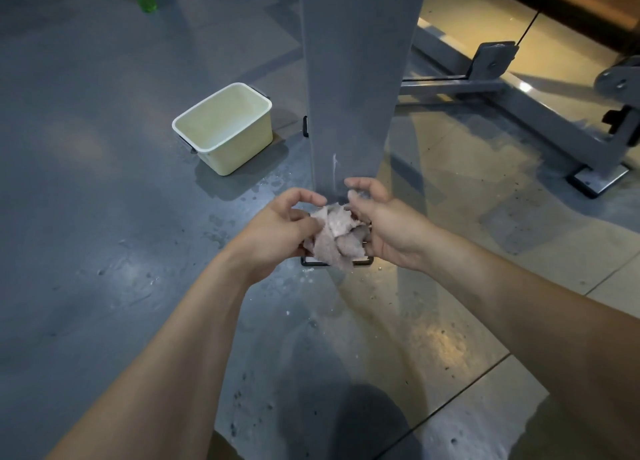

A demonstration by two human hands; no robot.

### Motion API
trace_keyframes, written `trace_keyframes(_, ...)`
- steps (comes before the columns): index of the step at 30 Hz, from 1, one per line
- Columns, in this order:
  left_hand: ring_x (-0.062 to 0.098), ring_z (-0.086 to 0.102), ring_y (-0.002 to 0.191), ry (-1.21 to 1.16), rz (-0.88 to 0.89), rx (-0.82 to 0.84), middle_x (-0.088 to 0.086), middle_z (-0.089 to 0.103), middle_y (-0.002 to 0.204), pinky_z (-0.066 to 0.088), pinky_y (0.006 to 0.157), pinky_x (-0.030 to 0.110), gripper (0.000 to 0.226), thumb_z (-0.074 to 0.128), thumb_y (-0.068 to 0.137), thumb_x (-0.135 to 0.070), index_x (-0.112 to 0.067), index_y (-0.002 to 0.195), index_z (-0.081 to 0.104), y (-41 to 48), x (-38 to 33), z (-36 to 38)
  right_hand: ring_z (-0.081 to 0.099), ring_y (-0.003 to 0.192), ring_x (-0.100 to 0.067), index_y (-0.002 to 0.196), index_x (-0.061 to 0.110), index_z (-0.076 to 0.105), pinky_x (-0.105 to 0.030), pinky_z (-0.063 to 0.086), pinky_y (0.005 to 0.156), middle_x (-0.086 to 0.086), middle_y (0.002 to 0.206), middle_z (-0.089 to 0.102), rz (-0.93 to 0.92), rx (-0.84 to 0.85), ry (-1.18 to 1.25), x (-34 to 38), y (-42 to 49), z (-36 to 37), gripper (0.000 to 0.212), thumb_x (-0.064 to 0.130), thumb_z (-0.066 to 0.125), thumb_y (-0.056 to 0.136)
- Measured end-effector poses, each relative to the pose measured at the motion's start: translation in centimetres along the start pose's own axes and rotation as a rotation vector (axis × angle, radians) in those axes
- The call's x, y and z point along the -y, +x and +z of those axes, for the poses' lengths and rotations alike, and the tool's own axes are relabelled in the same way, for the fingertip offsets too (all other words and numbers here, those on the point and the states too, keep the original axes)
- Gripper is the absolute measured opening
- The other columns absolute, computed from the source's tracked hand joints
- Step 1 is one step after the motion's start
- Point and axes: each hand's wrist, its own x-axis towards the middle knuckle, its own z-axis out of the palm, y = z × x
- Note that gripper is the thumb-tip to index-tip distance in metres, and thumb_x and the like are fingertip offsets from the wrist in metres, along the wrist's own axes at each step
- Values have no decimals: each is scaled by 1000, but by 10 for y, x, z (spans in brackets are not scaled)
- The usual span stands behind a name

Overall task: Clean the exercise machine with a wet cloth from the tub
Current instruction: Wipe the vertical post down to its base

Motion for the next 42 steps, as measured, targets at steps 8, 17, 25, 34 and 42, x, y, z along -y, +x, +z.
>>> trace_keyframes(8,33,72,100,30,-20,44,15,74,110,58,94,43,26,73,92,-19,-14,117,68,5,5,-6,65,77,-20,94,15,72,-41,58,77,-8,83,70,-63,63,-406,-2,1,-8,13,8,63,100)
trace_keyframes(17,14,66,72,319,-19,-190,3,67,99,63,67,33,11,57,101,-12,-11,109,65,12,12,-7,64,90,-19,102,7,73,-45,48,102,-12,90,76,14,-42,-362,-4,3,-20,33,34,55,105)
trace_keyframes(25,17,71,81,35,-27,-63,9,73,102,61,75,36,11,64,99,-16,-14,108,70,11,3,8,66,83,-25,119,1,59,-34,56,68,-16,97,69,-16,-54,-78,-2,-2,-18,22,15,45,109)
trace_keyframes(34,25,72,80,-28,-22,-111,10,70,102,61,90,47,32,60,99,-3,-16,128,57,14,11,2,73,75,-17,99,9,64,-33,62,60,-6,82,76,209,-167,281,-2,0,-10,26,12,42,110)
trace_keyframes(42,16,69,82,-61,-37,-38,9,72,100,62,85,41,26,60,103,-29,-6,110,71,12,8,14,72,95,-27,116,5,65,-39,64,71,-14,105,76,305,-129,458,-4,5,-4,28,17,41,110)
